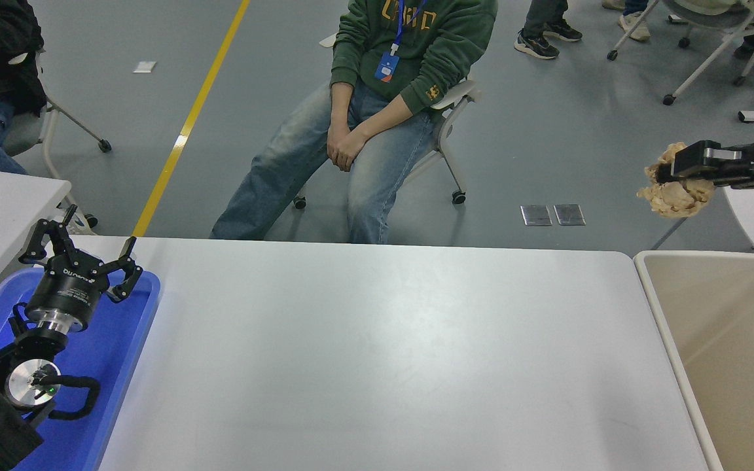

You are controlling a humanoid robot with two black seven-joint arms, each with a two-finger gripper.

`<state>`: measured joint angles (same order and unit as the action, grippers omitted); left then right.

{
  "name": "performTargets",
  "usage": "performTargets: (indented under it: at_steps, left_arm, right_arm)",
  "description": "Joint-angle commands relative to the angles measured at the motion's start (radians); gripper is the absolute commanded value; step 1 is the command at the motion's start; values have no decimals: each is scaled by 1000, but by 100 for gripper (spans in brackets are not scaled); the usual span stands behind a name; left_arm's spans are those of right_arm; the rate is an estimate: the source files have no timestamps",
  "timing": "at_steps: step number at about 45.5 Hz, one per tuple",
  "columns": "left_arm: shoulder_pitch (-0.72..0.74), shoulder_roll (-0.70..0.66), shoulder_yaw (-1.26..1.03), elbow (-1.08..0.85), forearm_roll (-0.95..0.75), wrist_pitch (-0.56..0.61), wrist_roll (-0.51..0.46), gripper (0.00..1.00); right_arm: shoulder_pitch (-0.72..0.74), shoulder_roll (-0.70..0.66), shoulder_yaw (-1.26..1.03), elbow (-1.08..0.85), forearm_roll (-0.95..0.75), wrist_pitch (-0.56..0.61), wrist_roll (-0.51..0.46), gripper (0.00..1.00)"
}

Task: Clean the table surface

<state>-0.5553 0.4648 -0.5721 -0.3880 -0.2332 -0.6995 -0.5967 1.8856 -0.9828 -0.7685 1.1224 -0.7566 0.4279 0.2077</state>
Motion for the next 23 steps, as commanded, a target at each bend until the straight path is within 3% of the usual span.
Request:
performTargets:
  at_steps: [1, 10, 23]
  left_arm:
    - [0, 0, 0, 0, 0, 0, 0, 100]
    - [0, 0, 0, 0, 0, 0, 0, 100]
    - [0, 0, 0, 0, 0, 0, 0, 100]
  right_arm:
    - [-123, -57, 35, -148, 19, -53, -2, 0]
    - [-347, -114, 143, -286, 77, -191, -2, 0]
    - [-672, -74, 268, -453, 272, -402, -2, 0]
